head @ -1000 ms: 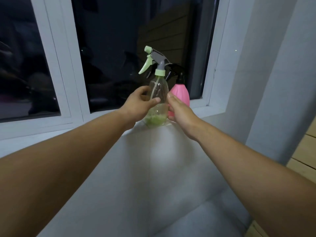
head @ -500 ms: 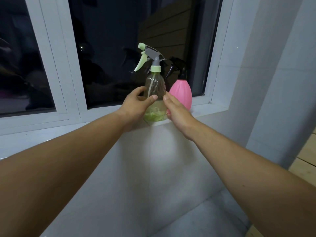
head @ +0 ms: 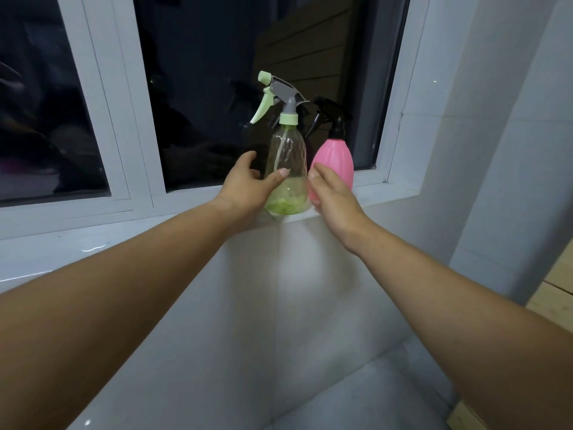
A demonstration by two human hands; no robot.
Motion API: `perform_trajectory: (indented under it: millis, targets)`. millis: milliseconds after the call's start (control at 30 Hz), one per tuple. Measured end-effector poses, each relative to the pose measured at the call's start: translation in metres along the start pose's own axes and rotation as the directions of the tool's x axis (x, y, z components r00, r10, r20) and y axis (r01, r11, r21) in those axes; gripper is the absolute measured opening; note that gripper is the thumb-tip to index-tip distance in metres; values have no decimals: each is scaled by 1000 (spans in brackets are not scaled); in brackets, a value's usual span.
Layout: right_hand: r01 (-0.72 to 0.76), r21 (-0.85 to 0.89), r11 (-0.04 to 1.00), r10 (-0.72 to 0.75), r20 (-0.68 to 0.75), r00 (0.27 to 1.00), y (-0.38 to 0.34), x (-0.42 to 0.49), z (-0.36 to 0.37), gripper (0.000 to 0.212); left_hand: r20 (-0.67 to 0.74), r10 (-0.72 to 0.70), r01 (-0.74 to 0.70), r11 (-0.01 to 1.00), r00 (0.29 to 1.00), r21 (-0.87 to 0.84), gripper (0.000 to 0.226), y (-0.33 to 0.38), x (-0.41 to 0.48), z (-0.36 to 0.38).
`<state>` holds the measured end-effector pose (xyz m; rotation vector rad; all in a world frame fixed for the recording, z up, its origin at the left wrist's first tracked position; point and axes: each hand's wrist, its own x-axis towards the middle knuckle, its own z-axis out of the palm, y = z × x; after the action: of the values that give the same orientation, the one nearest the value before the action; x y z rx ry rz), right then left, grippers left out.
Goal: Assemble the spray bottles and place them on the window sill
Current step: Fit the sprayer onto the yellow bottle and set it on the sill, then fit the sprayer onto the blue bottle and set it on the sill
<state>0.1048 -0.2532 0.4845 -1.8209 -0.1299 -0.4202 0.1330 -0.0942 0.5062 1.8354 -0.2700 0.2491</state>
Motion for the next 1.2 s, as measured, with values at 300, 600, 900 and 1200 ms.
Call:
perform_trajectory:
  millis: [300,600,900,1200]
  targets:
    - [-115,38,993,120,-164,979,52,-98,-36,21,-38,57,-62,989,998,-135,30,-51,-108,43]
    - [-696,-197,691,660,-220,718,242,-245,-83,44,458,-538,490,841,708,230,42,-225,-225,175]
    - [-877,-140,461,866,-146,478,362,-274,-88,56,676,-603,466,785,423,409,93,-328,-282,250]
    - [-946,43,321,943,-105,316,457,-270,-70,73,780,-382,311,917,495,252,87,-387,-283,285]
